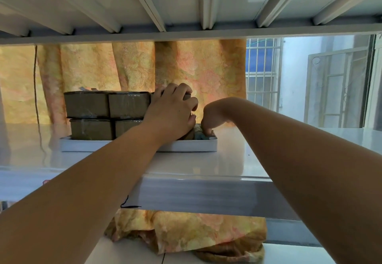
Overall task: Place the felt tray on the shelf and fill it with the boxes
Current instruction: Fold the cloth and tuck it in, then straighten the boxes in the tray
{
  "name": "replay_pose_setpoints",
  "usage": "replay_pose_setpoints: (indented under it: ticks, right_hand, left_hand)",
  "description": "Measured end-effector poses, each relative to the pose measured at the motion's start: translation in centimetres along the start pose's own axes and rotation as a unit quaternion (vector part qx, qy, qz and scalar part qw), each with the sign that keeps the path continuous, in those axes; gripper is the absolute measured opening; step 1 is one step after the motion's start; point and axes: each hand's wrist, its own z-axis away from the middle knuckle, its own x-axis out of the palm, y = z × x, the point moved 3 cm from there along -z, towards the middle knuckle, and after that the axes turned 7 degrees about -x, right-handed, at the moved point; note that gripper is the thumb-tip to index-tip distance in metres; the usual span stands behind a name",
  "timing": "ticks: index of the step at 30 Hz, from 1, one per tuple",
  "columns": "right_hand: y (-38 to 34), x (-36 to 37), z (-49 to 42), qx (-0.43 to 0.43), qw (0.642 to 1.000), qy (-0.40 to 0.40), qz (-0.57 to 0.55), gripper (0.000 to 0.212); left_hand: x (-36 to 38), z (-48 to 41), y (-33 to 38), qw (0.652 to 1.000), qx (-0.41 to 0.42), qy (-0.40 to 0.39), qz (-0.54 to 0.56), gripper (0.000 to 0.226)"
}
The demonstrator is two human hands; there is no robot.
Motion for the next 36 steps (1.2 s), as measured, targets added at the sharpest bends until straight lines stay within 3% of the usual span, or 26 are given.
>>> replay_pose_setpoints:
  ticks: [3,6,10,19,25,28,31,36]
  right_hand:
    - [2.0,0.7,0.0,0.009,0.991,0.044,-0.123,0.012]
    - [2.8,1.3,-0.9,-0.005,0.987,0.042,-0.154,0.022]
    - [1.5,1.6,-0.7,-0.038,0.990,0.035,-0.133,0.038]
    - [1.5,1.7,-0.5,0.010,0.997,-0.001,-0.075,0.054]
    - [0.3,1.1,-0.4,0.015,0.999,-0.043,0.029,0.030]
    - [0.9,1.0,-0.5,0.030,0.993,-0.076,0.089,0.033]
    - [3.4,1.0,-0.3,0.064,0.993,-0.070,0.076,0.027]
    - [7.7,1.5,0.9,0.118,0.986,-0.069,0.094,0.033]
  left_hand:
    - [0.3,-0.1,-0.1,1.000,-0.004,0.004,0.005,0.023]
    - [0.3,-0.2,-0.2,1.000,-0.005,0.006,0.008,0.023]
    - [0.1,-0.2,-0.1,1.000,-0.004,0.000,0.003,0.024]
    - [-0.1,-0.1,0.0,1.000,-0.002,-0.018,-0.009,0.027]
    - [-0.2,-0.1,0.4,0.999,0.020,-0.025,0.015,0.029]
    - [-0.6,-0.2,0.8,0.997,0.037,-0.026,0.070,0.047]
    - [-0.9,-0.3,0.9,0.995,0.016,-0.052,0.088,0.065]
    - [-0.4,-0.6,0.5,0.999,0.002,-0.028,0.027,0.067]
